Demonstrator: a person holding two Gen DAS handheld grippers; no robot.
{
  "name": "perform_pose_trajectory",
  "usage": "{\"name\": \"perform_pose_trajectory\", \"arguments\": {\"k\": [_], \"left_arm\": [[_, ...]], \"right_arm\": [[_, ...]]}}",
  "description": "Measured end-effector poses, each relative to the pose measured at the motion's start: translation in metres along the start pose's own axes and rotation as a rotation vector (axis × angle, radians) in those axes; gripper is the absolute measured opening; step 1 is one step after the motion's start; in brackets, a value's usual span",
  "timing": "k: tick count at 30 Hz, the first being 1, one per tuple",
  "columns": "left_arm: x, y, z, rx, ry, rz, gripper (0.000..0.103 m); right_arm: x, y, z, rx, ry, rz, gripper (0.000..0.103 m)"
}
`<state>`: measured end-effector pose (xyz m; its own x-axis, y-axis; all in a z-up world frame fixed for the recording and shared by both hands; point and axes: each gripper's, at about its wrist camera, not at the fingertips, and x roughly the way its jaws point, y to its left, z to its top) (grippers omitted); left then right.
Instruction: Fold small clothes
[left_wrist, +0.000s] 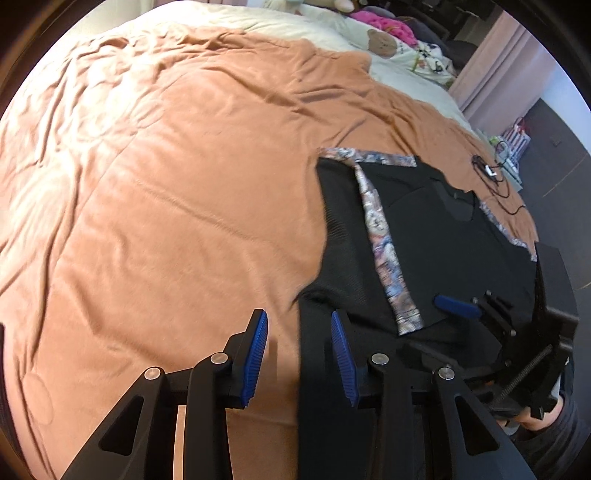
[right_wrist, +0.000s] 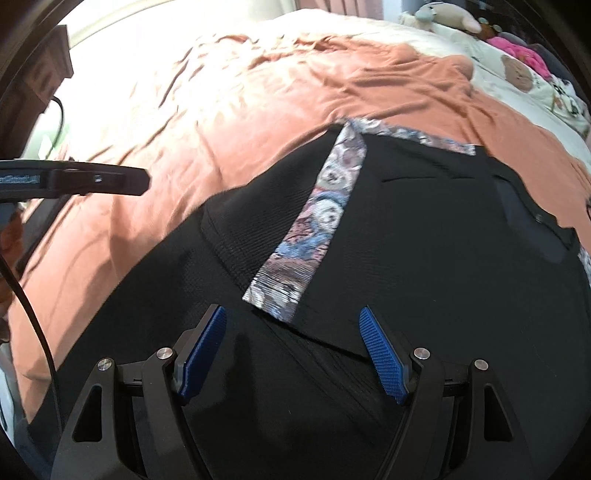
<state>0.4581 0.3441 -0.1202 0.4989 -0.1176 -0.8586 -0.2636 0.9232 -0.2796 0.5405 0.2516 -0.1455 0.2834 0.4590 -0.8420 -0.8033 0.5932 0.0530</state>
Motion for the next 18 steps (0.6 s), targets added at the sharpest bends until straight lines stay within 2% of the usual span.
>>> {"name": "perform_pose_trajectory", "arguments": {"k": [2,3,4,5,6,8,10,18], "left_arm": [[-0.007,0.004,-0.004,-0.007,-0.015,-0.016,0.038],[-0.009,0.005,-0.005,-0.006,-0.019,-0.017,0.038],[-0.011,0.008,-0.006,-0.007,-0.023,-0.013,0.038],[-0.011,0.009,-0.007,-0.009,-0.024,-0.014,0.038],[-0.011,0.012,-0.007,-0.014,-0.024,-0.017,0.038],[-0.009,0.014,-0.009,-0.030,-0.022,-0.023,0.038],[-0.005,0.013,-0.009,-0.035,-0.019,-0.029,0.038],[0.017,-0.001,-0.010,-0.012,0.002,-0.046,0.038]], "right_arm": [[0.009,0.003,0.004,-0.006,0.002,-0.017,0.072],[0.012,0.003,0.006,-0.001,0.000,-0.016,0.067],[0.013,0.003,0.007,0.003,0.002,-0.011,0.050],[0.015,0.002,0.008,0.007,0.011,-0.002,0.039],[0.016,0.001,0.009,0.013,0.019,0.011,0.038],[0.015,-0.001,0.010,0.018,0.015,0.041,0.022],[0.014,-0.006,0.010,0.029,0.021,0.072,0.016],[0.004,-0.041,0.007,0.124,0.002,0.166,0.011]]}}
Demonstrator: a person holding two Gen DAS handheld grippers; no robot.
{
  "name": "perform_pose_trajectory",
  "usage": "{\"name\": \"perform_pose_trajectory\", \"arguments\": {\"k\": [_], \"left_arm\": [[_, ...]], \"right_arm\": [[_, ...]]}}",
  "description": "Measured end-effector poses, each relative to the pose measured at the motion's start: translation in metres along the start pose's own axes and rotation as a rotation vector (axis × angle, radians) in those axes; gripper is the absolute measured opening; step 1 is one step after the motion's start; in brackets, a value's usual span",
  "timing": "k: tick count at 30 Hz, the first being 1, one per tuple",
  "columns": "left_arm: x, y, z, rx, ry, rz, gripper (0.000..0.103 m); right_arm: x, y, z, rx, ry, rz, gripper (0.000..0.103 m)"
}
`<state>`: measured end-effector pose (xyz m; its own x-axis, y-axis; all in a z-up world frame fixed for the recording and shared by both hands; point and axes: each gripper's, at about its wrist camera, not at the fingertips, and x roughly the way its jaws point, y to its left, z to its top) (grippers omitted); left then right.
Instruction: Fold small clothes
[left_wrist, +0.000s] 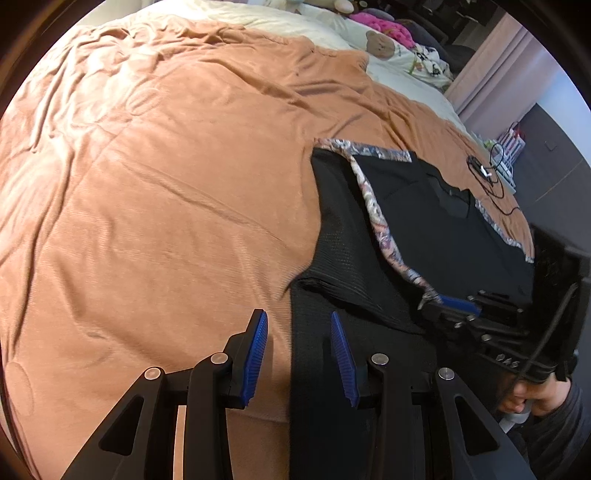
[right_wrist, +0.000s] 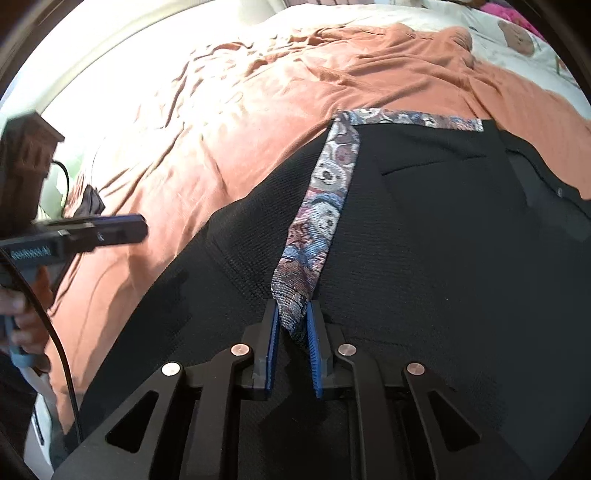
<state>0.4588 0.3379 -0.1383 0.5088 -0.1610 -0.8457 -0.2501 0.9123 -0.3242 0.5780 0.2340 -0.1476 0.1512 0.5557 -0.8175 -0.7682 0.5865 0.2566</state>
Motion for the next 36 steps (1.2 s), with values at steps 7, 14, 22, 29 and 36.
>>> {"name": "perform_pose_trajectory", "arguments": {"k": [7,14,22,29,36], "left_arm": [[0.025,-0.014,0.002,0.060,0.041,0.063,0.038],[0.043,-0.015,-0.001,0.098,0.084,0.134,0.038],[0.045,-0.009,0.000,0.088,0.090,0.146,0.038],[0.030,-0.006,0.006,0.061,0.055,0.085,0.038],[0.018,-0.013,0.018,0.010,-0.015,0.013,0.038]], "right_arm": [[-0.020,-0.022,-0.001,0.042,-0.039,0.015,0.011],[-0.056,-0.058,-0.003,0.121,-0.125,-0.029,0.009],[-0.089,-0.119,-0.014,0.311,-0.193,-0.132,0.008],[-0.074,-0.136,-0.031,0.430,-0.099,-0.154,0.062],[-0.079,-0.135,-0.051,0.469,-0.127,-0.094,0.074]]}}
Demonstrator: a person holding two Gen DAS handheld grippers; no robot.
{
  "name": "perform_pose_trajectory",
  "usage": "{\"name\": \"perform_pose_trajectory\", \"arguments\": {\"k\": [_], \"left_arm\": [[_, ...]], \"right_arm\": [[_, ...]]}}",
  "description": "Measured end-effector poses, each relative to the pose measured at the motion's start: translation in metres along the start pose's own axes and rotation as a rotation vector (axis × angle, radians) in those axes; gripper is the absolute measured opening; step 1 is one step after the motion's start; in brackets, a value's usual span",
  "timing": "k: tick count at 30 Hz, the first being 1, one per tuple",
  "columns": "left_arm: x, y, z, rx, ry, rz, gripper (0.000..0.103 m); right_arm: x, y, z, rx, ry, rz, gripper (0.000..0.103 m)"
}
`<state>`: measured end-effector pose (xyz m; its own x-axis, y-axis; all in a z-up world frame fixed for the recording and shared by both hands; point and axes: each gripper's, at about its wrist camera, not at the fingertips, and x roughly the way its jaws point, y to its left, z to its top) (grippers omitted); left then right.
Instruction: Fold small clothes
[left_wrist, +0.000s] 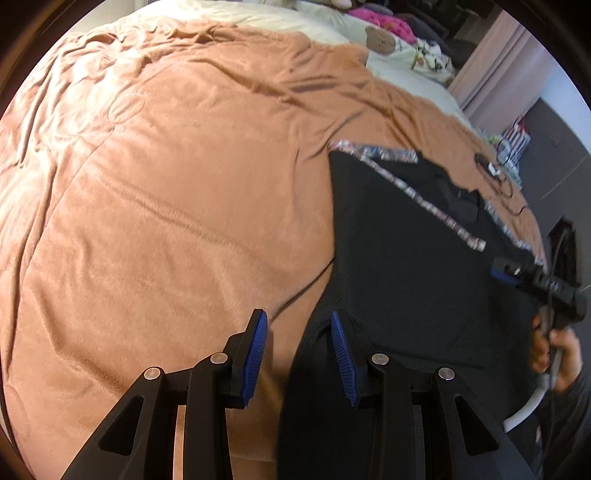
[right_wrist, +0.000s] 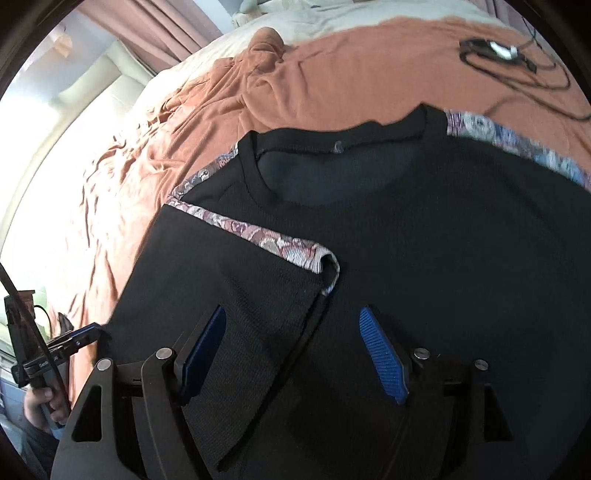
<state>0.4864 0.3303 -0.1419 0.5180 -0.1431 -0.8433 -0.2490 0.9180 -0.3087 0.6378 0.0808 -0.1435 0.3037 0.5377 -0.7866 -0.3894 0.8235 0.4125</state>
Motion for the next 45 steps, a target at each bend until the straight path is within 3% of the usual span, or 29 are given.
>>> {"name": "perform_pose_trajectory", "arguments": {"k": [3,6,11,15,18,19,20,23,27,33,37,39,41,43,45], "left_arm": [[-0.004,-0.001,0.005,-0.007,-0.031,-0.007,0.039],[0.004,-0.004,0.008,0.003,-0.013,-0.008,0.039],[0.026,-0.016,0.008,0.034,0.024,-0.011,0.039],[0.043,-0.022,0.007,0.051,0.047,-0.020,0.039],[0.050,-0.024,0.005,0.080,0.062,0.006,0.035],[0.052,-0.023,0.005,0.088,0.066,0.023,0.018],[0.052,-0.022,0.006,0.088,0.068,0.031,0.013],[0.048,-0.010,0.009,0.057,0.058,0.039,0.011],[0.048,-0.001,0.011,0.028,0.063,0.024,0.011],[0.046,-0.001,0.011,0.003,0.076,0.049,0.018],[0.031,-0.003,0.008,0.005,0.049,0.072,0.034],[0.023,-0.003,0.006,-0.003,0.036,0.065,0.042],[0.014,-0.004,0.005,-0.013,0.021,0.067,0.048],[0.007,-0.009,0.003,-0.013,0.011,0.068,0.055],[-0.001,-0.016,0.002,-0.011,-0.001,0.064,0.060]], "right_arm": [[0.004,-0.004,0.000,0.008,0.009,0.024,0.074],[0.010,-0.013,0.007,0.011,0.009,0.039,0.074],[0.016,-0.014,0.010,0.009,0.003,0.039,0.056],[0.018,-0.011,0.007,-0.004,0.007,0.039,0.055],[0.019,-0.010,0.006,-0.014,0.009,0.031,0.041],[0.019,-0.011,0.006,-0.014,0.010,0.032,0.031],[0.020,-0.012,0.006,-0.014,0.013,0.033,0.024],[0.023,-0.014,0.006,-0.007,0.020,0.051,0.009],[0.026,-0.010,0.003,0.002,0.027,0.077,0.009],[0.025,-0.006,-0.002,-0.012,0.030,0.037,0.009],[0.009,-0.008,-0.005,0.000,0.025,0.003,0.010],[-0.005,-0.009,-0.008,-0.002,0.001,0.001,0.021],[-0.019,-0.011,-0.012,-0.009,-0.029,-0.004,0.056],[-0.034,-0.011,-0.018,-0.014,-0.064,-0.023,0.065],[-0.048,-0.011,-0.023,-0.023,-0.071,-0.032,0.066]]}}
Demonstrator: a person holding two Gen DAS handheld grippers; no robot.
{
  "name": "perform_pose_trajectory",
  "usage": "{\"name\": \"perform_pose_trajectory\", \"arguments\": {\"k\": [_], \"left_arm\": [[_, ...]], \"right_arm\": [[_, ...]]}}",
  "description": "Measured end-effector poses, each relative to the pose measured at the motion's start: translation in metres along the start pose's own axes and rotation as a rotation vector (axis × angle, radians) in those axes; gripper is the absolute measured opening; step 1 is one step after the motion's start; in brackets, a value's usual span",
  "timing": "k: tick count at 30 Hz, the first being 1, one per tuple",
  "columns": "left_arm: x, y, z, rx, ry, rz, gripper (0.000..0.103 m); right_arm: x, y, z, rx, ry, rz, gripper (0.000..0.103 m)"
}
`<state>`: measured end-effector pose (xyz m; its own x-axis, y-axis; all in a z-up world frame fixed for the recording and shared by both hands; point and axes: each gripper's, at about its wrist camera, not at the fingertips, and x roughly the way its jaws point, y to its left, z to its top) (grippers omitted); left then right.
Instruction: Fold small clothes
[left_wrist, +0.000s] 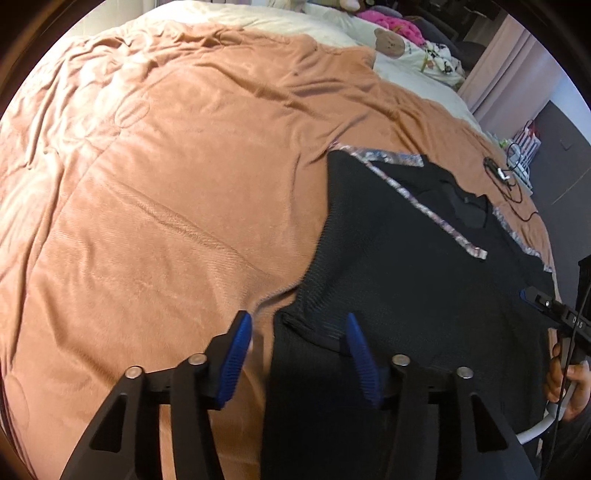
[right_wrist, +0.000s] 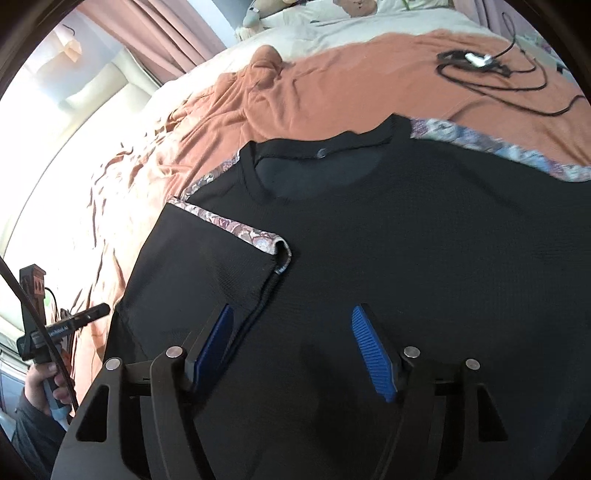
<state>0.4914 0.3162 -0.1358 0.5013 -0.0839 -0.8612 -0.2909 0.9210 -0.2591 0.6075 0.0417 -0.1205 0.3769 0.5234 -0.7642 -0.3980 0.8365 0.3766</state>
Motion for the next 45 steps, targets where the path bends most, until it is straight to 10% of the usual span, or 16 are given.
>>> {"name": "perform_pose_trajectory", "arguments": {"k": [29,45], "left_arm": [[-0.048,-0.119,-0.013,0.129,-0.061,-0.010,0.071],[0.009,-0.074,0.045,0.100,-0.048,0.083,0.071]], "right_arm": [[-0.198,-0.113,-0.093,0.150,-0.176,-0.152,0.066],[-0.208,-0.174,-0.119,0.331,-0.230,-0.336,0.066]]}}
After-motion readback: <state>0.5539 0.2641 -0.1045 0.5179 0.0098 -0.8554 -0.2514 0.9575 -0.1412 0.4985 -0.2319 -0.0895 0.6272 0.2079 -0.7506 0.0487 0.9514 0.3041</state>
